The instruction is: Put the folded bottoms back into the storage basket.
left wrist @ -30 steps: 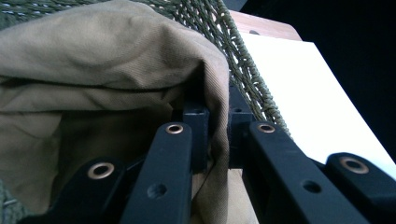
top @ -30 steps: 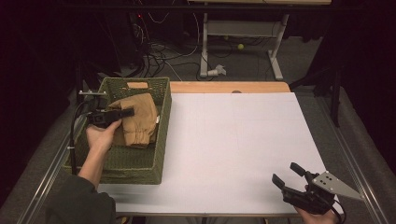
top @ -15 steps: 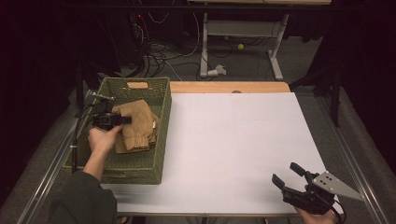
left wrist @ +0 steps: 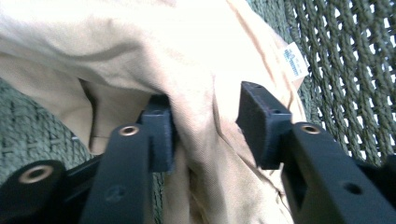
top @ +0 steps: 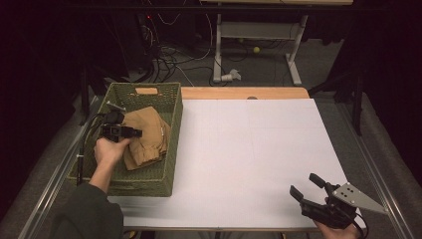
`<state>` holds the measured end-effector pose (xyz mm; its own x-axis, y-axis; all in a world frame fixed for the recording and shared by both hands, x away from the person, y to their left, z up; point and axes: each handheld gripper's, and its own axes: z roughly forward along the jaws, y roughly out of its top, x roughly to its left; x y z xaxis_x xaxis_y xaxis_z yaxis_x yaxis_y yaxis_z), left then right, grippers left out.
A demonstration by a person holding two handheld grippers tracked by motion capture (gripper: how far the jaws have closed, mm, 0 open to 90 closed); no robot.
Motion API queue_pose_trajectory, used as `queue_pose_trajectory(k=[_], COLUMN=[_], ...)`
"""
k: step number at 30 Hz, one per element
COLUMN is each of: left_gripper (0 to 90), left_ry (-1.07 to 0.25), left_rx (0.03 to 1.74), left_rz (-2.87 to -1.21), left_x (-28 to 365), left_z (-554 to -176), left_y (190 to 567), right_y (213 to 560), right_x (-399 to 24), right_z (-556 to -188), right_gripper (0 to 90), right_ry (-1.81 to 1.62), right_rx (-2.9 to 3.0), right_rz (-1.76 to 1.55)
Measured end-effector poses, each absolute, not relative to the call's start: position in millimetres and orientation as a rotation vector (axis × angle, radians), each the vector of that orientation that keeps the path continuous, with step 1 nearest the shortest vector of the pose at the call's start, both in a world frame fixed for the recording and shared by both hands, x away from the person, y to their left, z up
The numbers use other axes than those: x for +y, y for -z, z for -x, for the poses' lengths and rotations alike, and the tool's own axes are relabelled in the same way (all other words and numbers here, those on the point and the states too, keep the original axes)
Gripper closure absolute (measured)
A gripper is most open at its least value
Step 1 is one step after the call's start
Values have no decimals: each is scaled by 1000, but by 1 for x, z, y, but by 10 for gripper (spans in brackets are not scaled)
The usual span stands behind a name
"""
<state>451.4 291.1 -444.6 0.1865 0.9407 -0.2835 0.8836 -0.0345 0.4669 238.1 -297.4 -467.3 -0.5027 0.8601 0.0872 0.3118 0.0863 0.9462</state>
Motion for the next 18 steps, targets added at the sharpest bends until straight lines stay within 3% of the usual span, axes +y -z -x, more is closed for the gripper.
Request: queue_pose_trajectory(k=[8,18], left_gripper=[423,374], left_ry=[-194,-275], left_rx=[1684,1635], left_rz=[-1933,-1887], left_x=[289,297], left_z=[-445,-431], left_y=[433,412], right_y=[467,467], right_x=[-298,-297], right_z=[-238,-237], right_gripper=[218,218], right_ry=[-1423,-1422], right_rx=[1865,1865], right_rz=[-1144,-1142])
